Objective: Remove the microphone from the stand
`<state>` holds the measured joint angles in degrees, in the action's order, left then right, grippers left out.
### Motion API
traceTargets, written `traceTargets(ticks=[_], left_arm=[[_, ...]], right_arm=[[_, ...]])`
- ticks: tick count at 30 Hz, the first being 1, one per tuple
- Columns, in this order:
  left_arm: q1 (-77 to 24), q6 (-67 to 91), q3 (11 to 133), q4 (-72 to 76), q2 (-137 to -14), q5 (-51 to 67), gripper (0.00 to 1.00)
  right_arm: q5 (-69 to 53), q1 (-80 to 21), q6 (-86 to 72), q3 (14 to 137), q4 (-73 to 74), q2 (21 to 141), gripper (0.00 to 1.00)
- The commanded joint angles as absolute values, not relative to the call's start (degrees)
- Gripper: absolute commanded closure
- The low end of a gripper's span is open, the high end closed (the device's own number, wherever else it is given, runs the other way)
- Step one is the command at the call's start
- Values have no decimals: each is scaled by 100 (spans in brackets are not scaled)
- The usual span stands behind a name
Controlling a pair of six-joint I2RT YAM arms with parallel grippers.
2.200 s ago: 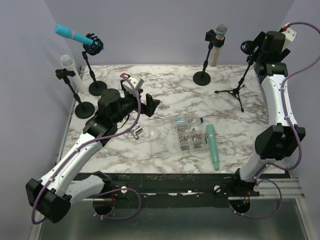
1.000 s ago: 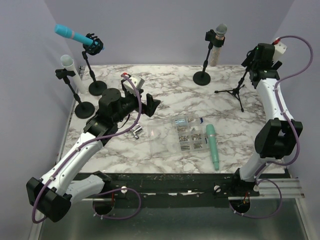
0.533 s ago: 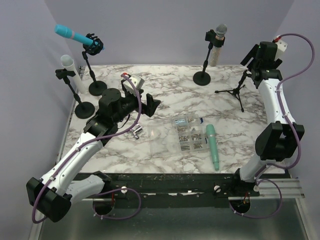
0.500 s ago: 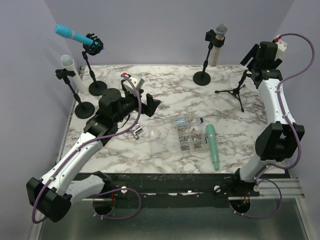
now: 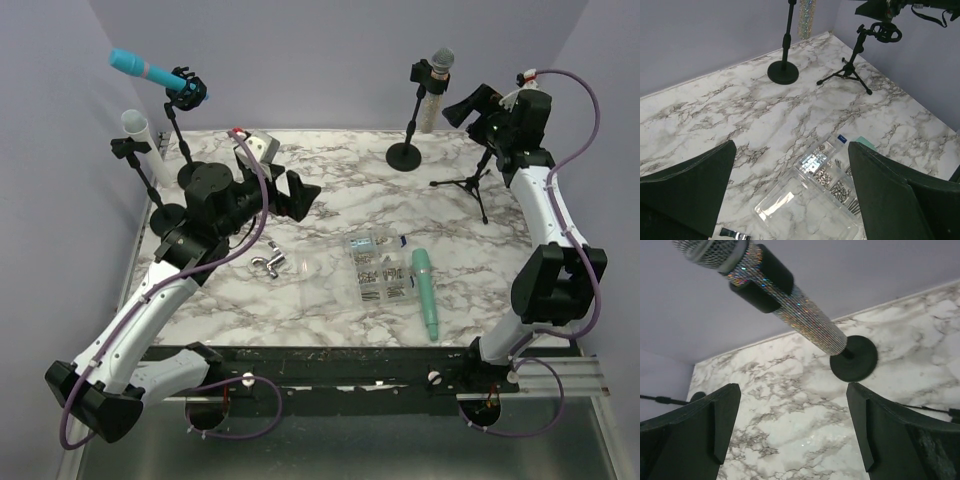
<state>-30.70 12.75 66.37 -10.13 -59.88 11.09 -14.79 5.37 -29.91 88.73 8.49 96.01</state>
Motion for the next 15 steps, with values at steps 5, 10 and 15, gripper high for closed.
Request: traceTargets(ticks=[5, 10, 15], left_arm=[[-3032, 808, 6000, -720, -5923, 857, 2], [-3027, 826, 5931, -650, -5933, 820, 2], [-3032, 809, 5992, -711, -6078, 829, 2]], right_arm=[[-2072, 297, -2740, 9312, -747, 9870, 4], [1332, -591, -2396, 10370, 317, 10278, 4], [3208, -1184, -2109, 10940, 411, 10711, 3]])
